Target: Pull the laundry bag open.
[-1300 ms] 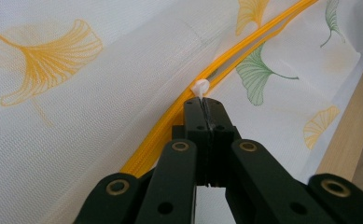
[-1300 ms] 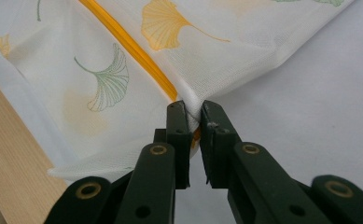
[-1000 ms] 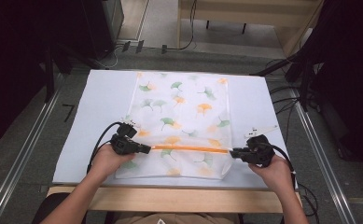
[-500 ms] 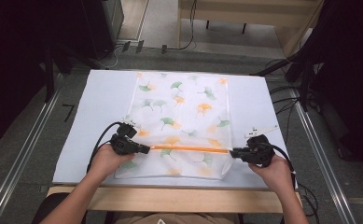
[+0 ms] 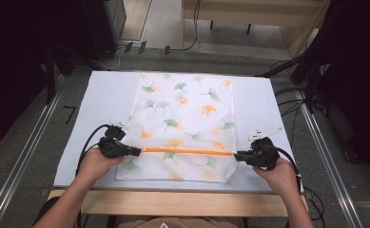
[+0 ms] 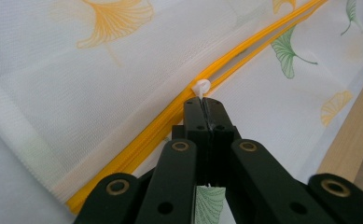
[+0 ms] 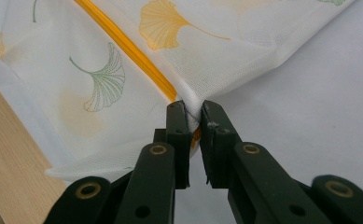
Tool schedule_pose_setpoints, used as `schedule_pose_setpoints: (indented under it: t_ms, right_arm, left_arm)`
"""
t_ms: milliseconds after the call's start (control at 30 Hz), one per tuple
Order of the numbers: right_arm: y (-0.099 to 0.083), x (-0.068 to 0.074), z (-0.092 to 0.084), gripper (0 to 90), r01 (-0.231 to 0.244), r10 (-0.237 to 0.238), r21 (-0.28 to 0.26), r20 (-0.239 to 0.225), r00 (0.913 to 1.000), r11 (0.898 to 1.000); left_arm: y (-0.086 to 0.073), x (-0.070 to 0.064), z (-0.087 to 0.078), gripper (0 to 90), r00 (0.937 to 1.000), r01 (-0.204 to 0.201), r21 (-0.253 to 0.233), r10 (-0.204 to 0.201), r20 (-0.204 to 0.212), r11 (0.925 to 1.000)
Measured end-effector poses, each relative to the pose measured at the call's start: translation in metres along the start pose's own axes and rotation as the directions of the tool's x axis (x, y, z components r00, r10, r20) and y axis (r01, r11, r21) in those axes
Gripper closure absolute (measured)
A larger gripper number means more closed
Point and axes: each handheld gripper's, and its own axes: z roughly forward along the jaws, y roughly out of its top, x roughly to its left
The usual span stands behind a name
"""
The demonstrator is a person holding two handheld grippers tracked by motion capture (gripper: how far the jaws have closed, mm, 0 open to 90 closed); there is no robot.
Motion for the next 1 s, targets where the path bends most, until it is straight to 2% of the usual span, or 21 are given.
schedule_pose_setpoints:
  t_ms: [433,1000]
  right_arm:
    - [-0.0005,-0.0008,0.0001,84.0,-0.003,0.003,0.003,0.005,1.0,1.0]
    - [-0.0006,-0.0013,0.0008,84.0,-0.002,0.002,0.006,0.007,1.0,1.0]
  left_arm:
    - [0.0009,-0.0026,0.0021,90.0,1.0,0.0,-0.002,0.0,-0.008,1.0]
    - [0.0001,-0.0016,0.0031,90.0,1.0,0.001,-0.005,-0.001,0.001,1.0]
